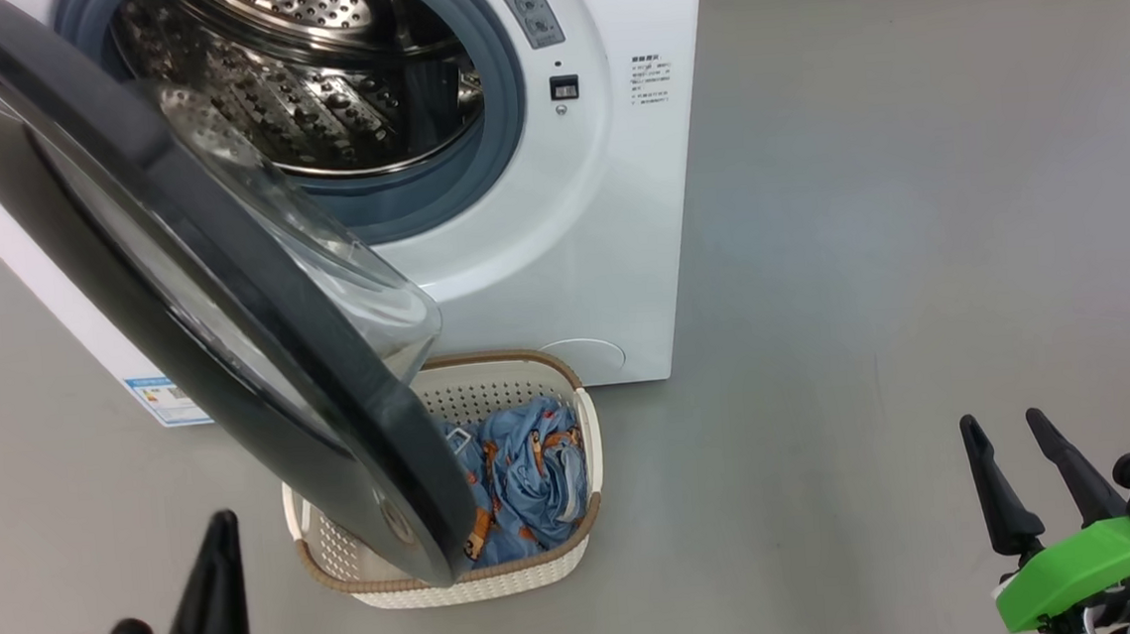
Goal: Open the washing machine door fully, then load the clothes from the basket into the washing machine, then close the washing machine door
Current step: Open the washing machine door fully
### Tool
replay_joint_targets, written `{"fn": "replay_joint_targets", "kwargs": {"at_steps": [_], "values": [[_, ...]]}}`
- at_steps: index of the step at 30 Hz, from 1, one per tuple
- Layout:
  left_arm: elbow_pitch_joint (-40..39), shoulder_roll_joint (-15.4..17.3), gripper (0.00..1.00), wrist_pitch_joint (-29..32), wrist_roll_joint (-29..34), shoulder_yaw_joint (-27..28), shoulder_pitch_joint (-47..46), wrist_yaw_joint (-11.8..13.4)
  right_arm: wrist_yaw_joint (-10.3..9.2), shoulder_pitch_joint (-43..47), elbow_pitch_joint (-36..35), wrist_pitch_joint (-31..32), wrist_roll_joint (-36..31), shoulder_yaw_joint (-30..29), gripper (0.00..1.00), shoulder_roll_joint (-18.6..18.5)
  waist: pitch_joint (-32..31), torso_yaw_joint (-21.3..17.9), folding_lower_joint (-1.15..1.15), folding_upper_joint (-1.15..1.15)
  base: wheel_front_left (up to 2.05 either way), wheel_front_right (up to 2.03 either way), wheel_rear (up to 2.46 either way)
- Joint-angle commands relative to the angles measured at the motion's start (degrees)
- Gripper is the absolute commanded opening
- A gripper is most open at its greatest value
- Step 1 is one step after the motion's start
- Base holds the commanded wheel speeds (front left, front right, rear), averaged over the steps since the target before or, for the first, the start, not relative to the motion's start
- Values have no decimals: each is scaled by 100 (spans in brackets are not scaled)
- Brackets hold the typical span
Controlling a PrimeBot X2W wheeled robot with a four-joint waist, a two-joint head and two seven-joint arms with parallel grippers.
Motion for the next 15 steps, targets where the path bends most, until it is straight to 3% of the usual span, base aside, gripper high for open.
{"fn": "replay_joint_targets", "kwargs": {"at_steps": [1,9,15], "values": [[-193,66,0,-37,-21,225,-259,-14,9,68,-132,-69,-80,91,100,-68,-6,6,0,0,0,0,0],[-1516,-33,0,-37,142,358,-393,-14,9,96,-138,-69,-35,115,100,-93,-47,46,0,0,0,0,0],[-2628,-100,0,-37,67,-318,-426,-14,9,117,-191,-69,11,50,100,-95,-53,90,0,0,0,0,0]]}}
